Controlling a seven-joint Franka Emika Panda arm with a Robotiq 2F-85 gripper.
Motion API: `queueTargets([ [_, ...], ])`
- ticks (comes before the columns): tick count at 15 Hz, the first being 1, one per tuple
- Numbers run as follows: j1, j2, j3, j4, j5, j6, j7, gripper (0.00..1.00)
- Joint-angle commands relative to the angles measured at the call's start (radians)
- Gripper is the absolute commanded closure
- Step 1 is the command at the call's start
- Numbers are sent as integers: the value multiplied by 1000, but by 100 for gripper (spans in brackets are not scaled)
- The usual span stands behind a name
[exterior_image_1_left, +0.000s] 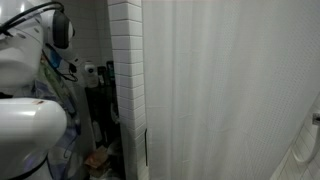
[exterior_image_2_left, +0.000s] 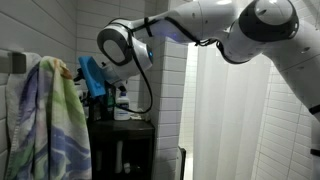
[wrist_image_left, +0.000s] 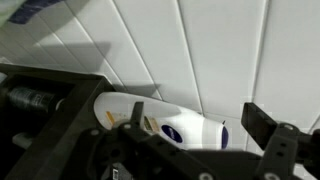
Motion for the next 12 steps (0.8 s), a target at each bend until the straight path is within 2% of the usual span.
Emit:
queueTargets([
  [1,72,46,-60,113,-9,0,45,0],
  [5,119,83,-100,197,-10,5,68,0],
  [6,144,74,-119,163,-162,-15,241,0],
  [7,161,85,-135,182,-204,-9,287,0],
  [9,201,115,-168,210,-341,21,459,0],
  [12,233,135,-171,192,-487,30,707,0],
])
